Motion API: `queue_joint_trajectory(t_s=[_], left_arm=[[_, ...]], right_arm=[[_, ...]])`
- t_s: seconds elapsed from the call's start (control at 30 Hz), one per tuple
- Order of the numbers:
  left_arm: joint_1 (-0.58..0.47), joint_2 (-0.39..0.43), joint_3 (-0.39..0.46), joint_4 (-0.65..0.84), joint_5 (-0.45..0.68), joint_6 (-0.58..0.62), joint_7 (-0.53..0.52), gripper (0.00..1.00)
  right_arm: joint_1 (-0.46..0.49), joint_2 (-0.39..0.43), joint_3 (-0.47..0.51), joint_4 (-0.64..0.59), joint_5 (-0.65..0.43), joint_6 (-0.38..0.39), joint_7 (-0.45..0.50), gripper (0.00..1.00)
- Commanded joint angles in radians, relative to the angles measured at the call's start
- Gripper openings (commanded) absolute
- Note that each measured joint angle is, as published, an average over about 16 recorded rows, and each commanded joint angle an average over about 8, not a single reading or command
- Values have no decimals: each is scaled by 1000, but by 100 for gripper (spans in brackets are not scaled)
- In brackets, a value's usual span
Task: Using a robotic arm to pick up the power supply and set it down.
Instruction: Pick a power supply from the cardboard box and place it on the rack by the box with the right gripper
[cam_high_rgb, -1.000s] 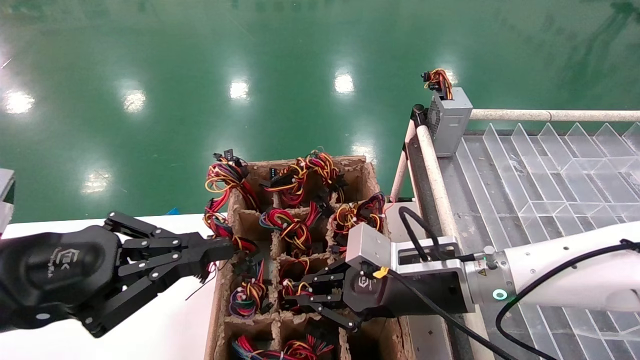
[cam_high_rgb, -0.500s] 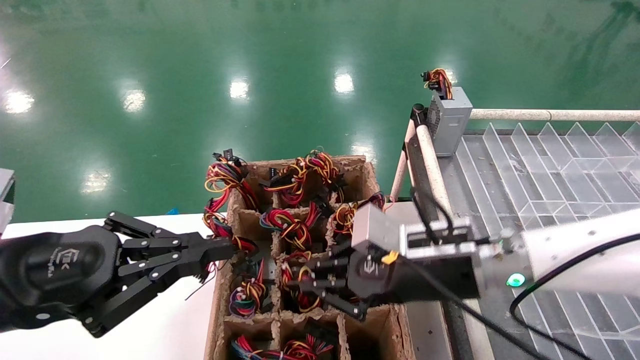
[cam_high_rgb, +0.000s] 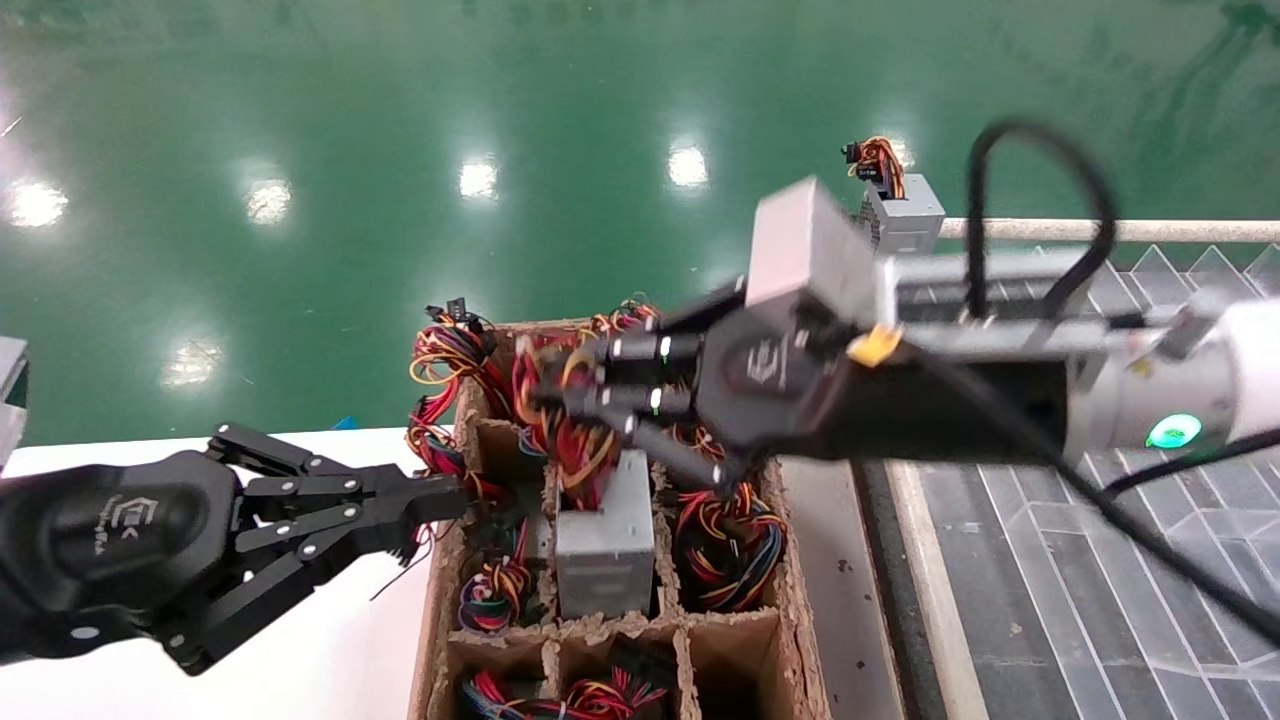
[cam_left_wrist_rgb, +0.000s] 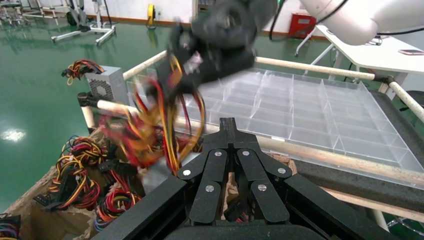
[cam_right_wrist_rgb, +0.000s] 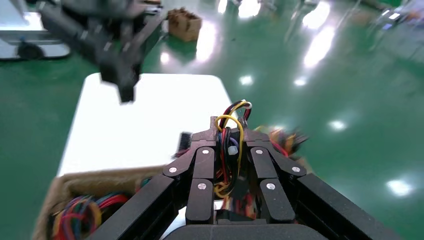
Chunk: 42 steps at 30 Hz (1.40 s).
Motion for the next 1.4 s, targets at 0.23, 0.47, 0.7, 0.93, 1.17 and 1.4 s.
queue_joint_trajectory(t_s=[0.23, 0.47, 0.7, 0.93, 1.17, 1.4], left_arm=[[0, 0, 0, 0, 0, 0, 0, 0], [0, 0, 0, 0, 0, 0, 0, 0], [0, 0, 0, 0, 0, 0, 0, 0], [0, 0, 0, 0, 0, 0, 0, 0], [0, 0, 0, 0, 0, 0, 0, 0], [0, 0, 0, 0, 0, 0, 0, 0]], right_arm=[[123, 16, 55, 7, -22, 57, -32, 0], [225, 10, 55, -95, -118, 104, -93, 0], [297, -11, 35, -264, -212, 147, -161, 0], [330, -16, -1, -420, -321, 205, -192, 0], [323, -15, -13, -518, -364, 248, -196, 0], [317, -7, -8, -595, -376, 289, -202, 0]])
